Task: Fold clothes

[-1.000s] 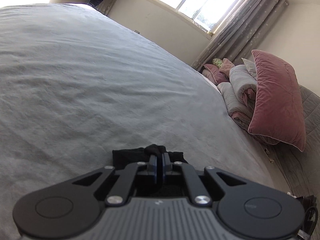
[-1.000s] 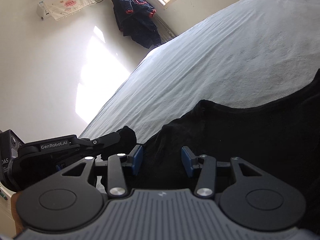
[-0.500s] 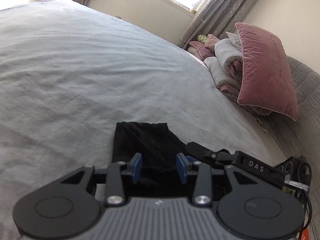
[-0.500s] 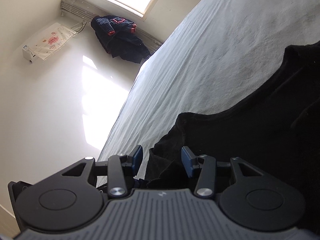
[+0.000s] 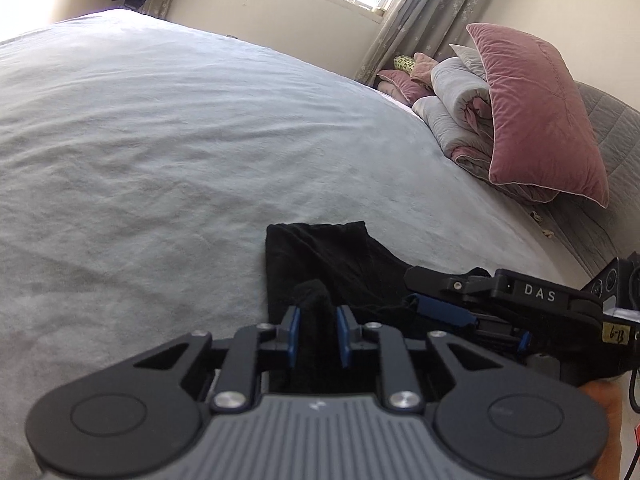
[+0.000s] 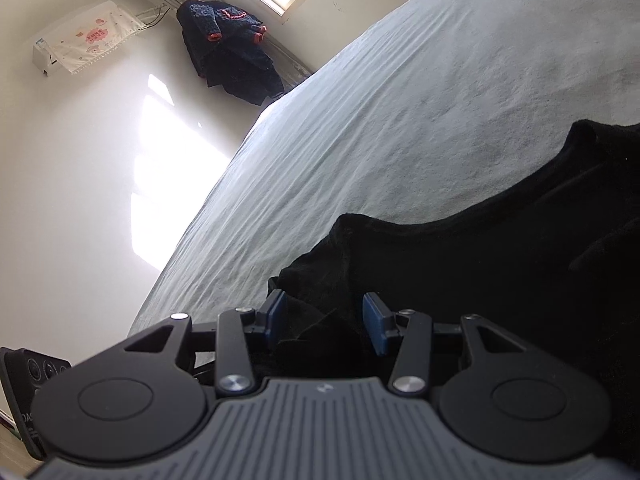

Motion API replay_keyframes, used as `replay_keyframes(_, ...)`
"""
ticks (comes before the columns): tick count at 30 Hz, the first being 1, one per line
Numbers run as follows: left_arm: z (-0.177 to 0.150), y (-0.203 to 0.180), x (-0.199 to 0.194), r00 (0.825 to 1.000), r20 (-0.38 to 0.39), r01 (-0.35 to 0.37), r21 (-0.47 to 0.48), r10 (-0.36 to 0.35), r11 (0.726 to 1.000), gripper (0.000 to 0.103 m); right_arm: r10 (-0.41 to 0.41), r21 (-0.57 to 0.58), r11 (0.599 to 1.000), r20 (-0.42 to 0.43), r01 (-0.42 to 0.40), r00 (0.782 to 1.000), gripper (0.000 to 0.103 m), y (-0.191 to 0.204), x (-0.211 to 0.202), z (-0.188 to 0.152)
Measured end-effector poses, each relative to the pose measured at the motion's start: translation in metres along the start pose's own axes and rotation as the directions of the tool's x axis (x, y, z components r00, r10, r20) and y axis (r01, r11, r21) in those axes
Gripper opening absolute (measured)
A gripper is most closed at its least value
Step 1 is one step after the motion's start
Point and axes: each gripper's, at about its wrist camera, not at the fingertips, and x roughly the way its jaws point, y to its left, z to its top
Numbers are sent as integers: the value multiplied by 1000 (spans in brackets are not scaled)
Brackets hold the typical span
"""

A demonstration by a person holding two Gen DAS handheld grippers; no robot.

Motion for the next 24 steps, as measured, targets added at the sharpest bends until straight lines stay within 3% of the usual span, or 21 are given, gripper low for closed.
replay_keyframes(3, -6, -10, -10, 998, 10, 57, 99, -58, 993, 20, 3, 2, 1000, -1, -3, 1000, 47, -3, -2, 2)
replay_keyframes(5, -13, -18, -14, 992, -27, 129, 179, -126, 975, 20, 8, 7, 1000, -6, -8, 1000, 47, -4, -3, 3)
replay_keyframes(8, -27, -31, -17, 965, -134, 254, 292, -224, 922, 20, 23, 30, 999, -25, -22, 999, 47, -9, -2, 4)
replay_keyframes(11, -43, -41, -20, 942, -214, 325, 371, -260, 870, 20, 15, 30, 999, -35, -14, 999, 47, -9, -2, 5)
replay_keyframes(14, -47, -40, -23, 950, -204, 298, 381, -235, 875, 24, 3, 11, 1000, -35, -2, 999, 47, -7, -5, 6)
replay_keyframes(19, -37, -24, -30, 975, -93, 222, 319, -203, 921, 35, -19, -32, 999, -46, 18, 999, 47, -3, -10, 9)
replay_keyframes(21, -37, -25, -31, 983, -65, 184, 353, -172, 917, 39, -44, -74, 997, -61, 39, 997, 46, -1, -9, 9)
replay_keyframes(24, -41, -33, -24, 986, -75, 169, 427, -151, 888, 48, -69, -149, 987, -106, 52, 992, 37, 3, -3, 4)
